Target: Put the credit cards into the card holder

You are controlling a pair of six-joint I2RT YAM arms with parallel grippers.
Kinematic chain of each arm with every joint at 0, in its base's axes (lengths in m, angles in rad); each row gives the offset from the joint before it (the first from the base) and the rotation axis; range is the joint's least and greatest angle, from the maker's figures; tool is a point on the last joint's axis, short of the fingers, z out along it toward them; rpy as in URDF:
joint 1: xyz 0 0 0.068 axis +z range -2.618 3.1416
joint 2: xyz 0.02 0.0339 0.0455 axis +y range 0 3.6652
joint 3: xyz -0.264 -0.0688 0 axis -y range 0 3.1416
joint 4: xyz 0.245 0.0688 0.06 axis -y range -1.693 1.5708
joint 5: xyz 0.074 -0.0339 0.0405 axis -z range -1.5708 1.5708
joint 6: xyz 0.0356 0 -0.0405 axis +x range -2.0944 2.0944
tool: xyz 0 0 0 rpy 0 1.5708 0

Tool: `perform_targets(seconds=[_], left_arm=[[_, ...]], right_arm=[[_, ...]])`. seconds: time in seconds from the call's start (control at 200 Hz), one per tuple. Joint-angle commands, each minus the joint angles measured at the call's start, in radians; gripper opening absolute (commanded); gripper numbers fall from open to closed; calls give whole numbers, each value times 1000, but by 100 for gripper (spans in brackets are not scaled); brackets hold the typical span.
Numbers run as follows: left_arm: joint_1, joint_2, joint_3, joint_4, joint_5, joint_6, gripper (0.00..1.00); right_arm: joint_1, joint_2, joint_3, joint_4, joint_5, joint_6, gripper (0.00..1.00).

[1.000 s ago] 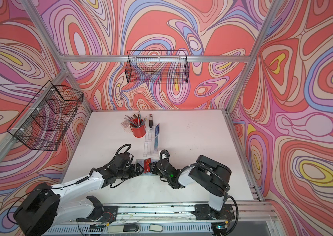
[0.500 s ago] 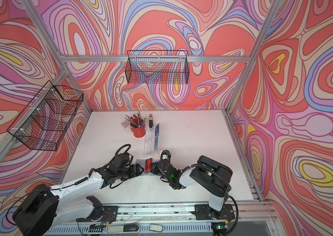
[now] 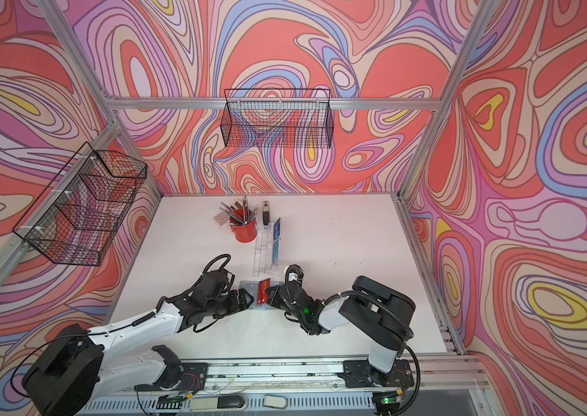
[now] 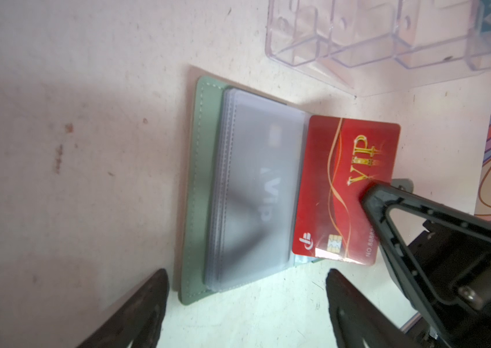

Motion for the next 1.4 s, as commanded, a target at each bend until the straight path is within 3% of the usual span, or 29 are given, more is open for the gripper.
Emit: perform_targets(seconds=[0.0,0.826,1.182,1.397], left_arm=[[-6,-13,-13,-32,-20,6,84],[-5,-3,-9,-25,-8,14,84],[-6,-34,-15,-41,-15,11,85],[-6,-62,-35,-20,2,-6,85]], right_arm=[[4,-17,-16,-37,16,0,0],[43,158,85,20,-78,27,0],[57,164,150,-126,-19,-6,0],[57,173,100,-27,45,54,0]])
